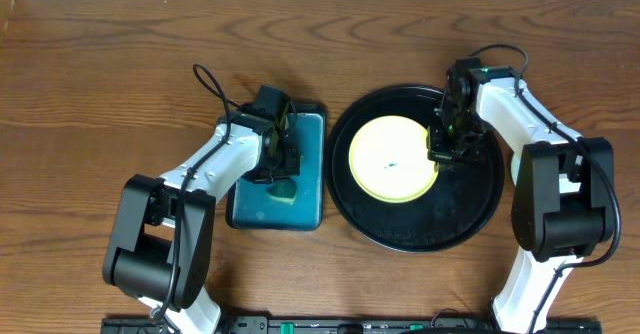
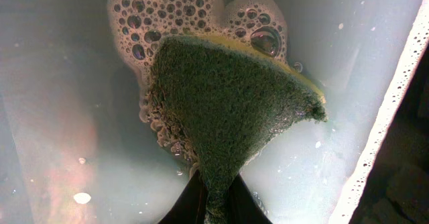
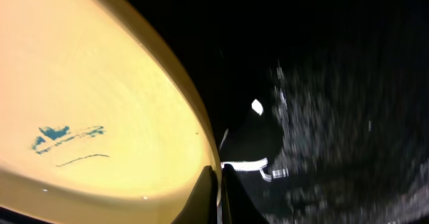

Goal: Clean dirty plates on tray and stack at the side
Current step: 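Hold the yellow plate in place with the right gripper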

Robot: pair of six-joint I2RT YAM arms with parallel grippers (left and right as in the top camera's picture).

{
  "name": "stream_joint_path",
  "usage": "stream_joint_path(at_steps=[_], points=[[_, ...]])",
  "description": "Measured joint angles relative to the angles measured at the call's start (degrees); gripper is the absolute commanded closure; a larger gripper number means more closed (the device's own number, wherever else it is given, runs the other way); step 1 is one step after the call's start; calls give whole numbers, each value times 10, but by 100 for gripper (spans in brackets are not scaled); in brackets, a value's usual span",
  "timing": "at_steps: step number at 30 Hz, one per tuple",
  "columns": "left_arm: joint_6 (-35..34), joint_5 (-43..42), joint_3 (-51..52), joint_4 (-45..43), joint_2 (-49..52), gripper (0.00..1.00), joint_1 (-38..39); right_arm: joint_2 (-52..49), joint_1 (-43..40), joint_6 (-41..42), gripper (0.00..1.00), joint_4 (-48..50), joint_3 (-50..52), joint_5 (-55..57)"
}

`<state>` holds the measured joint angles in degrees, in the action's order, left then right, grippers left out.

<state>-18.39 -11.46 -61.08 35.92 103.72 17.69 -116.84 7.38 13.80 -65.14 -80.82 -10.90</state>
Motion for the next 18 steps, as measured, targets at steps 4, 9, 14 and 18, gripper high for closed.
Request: stream_joint_path(at_steps=[4, 9, 14, 18], points=[[0, 0, 0, 0, 0, 92, 0, 0, 0, 3, 57, -2, 0, 3], [0, 0, 0, 0, 0, 92, 0, 0, 0, 3, 62, 40, 0, 7], [0, 0, 0, 0, 0, 92, 0, 0, 0, 2, 76, 86, 0, 14], [0, 0, 0, 0, 0, 92, 0, 0, 0, 3, 93, 103, 0, 17]])
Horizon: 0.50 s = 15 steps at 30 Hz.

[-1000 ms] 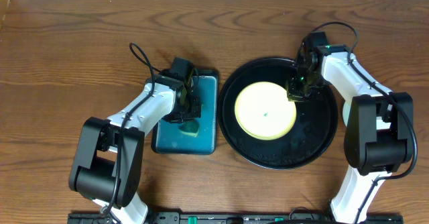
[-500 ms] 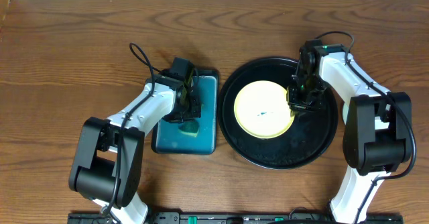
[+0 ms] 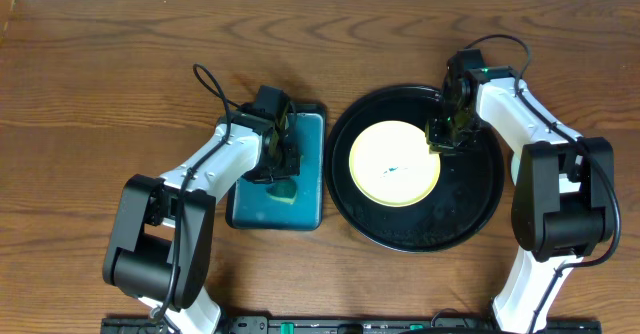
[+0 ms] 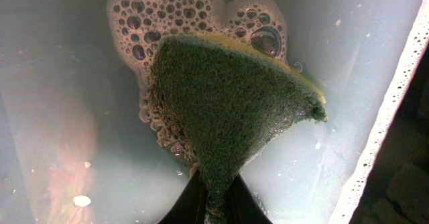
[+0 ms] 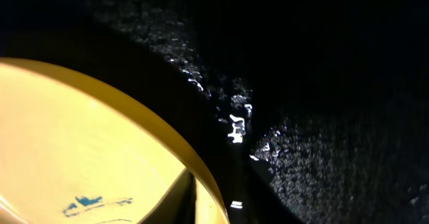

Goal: Clean dirty plates on tray and stack at the side
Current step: 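Hold the yellow plate in place with the right gripper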

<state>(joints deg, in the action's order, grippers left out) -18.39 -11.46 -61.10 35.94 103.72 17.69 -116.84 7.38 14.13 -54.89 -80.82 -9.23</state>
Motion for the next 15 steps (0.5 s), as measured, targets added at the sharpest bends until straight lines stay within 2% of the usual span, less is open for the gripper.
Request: stream_joint_path(at_steps=[2, 15], points=[[0, 0, 0, 0, 0, 92, 0, 0, 0, -1, 99, -2, 0, -1], [0, 0, 0, 0, 0, 92, 0, 0, 4, 8, 97, -107, 0, -2]])
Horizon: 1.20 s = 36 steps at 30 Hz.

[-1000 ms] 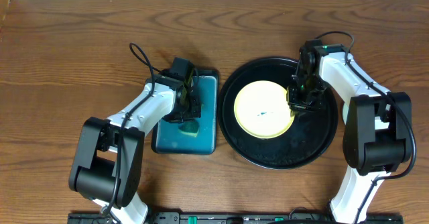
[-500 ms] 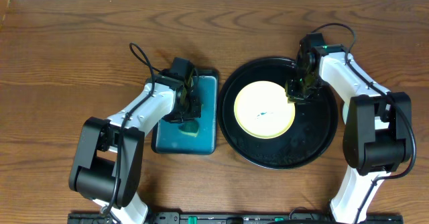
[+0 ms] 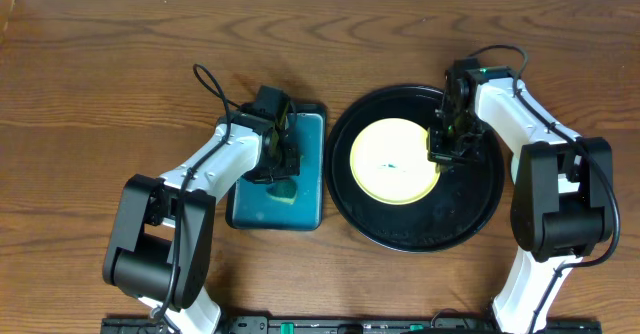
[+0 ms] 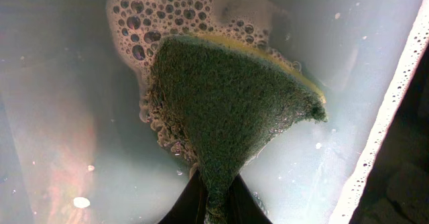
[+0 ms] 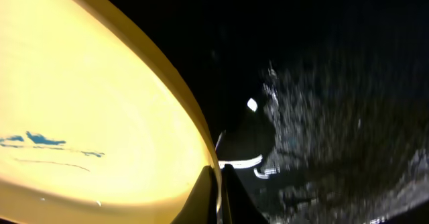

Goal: Clean dirty plates on tray and stack at the side
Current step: 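Hold the yellow plate in place with the right gripper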

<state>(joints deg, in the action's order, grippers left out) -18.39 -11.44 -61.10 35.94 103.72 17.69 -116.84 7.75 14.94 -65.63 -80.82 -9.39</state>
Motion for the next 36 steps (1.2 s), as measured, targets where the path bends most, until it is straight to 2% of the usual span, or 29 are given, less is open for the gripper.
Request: stream_joint_path(at_steps=[2, 5, 14, 18, 29, 36], points=[[0, 0, 0, 0, 0, 92, 0, 0, 0, 6, 75, -1, 0, 0], [0, 0, 0, 0, 0, 92, 0, 0, 0, 8, 71, 14, 0, 2], [0, 0, 0, 0, 0, 92, 0, 0, 0, 8, 83, 93, 0, 31], [0, 0, 0, 0, 0, 92, 0, 0, 0, 5, 99, 100, 0, 43], [0, 0, 0, 0, 0, 92, 0, 0, 1, 5, 99, 24, 0, 41], [0, 0, 0, 0, 0, 93, 0, 0, 0, 10, 99, 14, 0, 42]])
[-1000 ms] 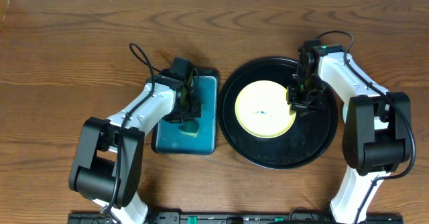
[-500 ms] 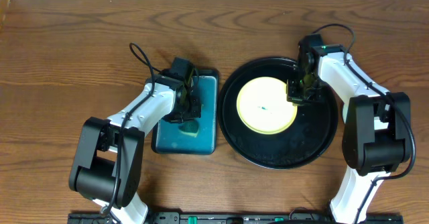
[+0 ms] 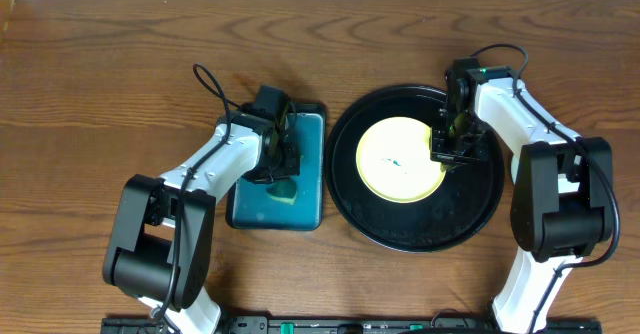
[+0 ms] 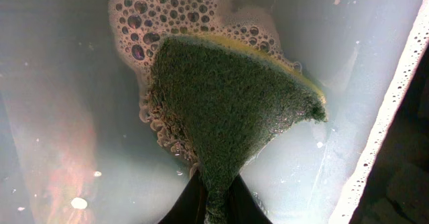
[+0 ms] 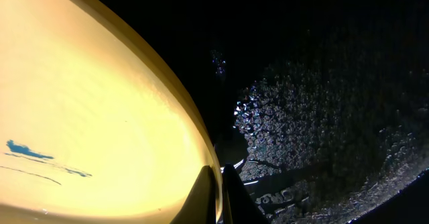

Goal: Clean dirty plates on tray and stack at the side
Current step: 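Hold the yellow plate in place with the right gripper, then lift the sponge out of the water to the blue tray's edge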

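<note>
A yellow plate (image 3: 398,158) with a small blue smear (image 5: 27,151) lies in the round black tray (image 3: 470,214). My right gripper (image 3: 444,152) is shut on the plate's right rim (image 5: 216,184), one finger above and one below it. Over in the teal basin (image 3: 312,164) of soapy water, my left gripper (image 4: 216,200) is shut on a green and yellow sponge (image 4: 228,103), which sits in the foam (image 4: 167,16).
The wet tray floor (image 5: 322,130) glistens to the right of the plate. The basin's pale right wall (image 4: 395,110) runs close beside the sponge. Brown wooden table (image 3: 100,84) surrounds both containers.
The plate has shifted a little to the right in the tray with my right gripper still on its rim. The left gripper and sponge have stayed put; the foam has spread.
My right gripper held the plate's right rim throughout, sitting slightly higher on it at the second moment and lower again afterwards. The plate now lies a bit further right. My left gripper held the sponge still in the soapy basin all along.
</note>
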Robot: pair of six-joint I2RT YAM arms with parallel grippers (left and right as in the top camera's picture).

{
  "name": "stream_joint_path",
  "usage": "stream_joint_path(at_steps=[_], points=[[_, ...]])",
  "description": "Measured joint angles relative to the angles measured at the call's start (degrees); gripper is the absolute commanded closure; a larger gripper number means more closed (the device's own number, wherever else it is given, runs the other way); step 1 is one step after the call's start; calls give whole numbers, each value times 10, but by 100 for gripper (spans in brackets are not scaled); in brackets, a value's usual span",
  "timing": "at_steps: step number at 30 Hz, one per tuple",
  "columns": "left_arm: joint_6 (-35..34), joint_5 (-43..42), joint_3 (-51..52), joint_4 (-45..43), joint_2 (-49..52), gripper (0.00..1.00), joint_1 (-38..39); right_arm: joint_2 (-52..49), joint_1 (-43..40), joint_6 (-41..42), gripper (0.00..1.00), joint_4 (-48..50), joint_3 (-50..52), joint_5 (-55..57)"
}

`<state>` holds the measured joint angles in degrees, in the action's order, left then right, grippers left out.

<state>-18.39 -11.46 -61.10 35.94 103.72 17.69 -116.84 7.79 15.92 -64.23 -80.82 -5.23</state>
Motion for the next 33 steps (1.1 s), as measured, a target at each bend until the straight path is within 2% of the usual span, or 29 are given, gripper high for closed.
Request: stream_joint_path(at_steps=[12, 23, 33], points=[[2, 7, 0, 3, -14, 93, 0, 0, 0, 0, 99, 4, 0, 1], [3, 59, 0, 12, -158, 93, 0, 0, 0, 0, 99, 6, 0, 2], [2, 63, 0, 37, -169, 92, 0, 0, 0, 0, 99, 6, 0, 2]])
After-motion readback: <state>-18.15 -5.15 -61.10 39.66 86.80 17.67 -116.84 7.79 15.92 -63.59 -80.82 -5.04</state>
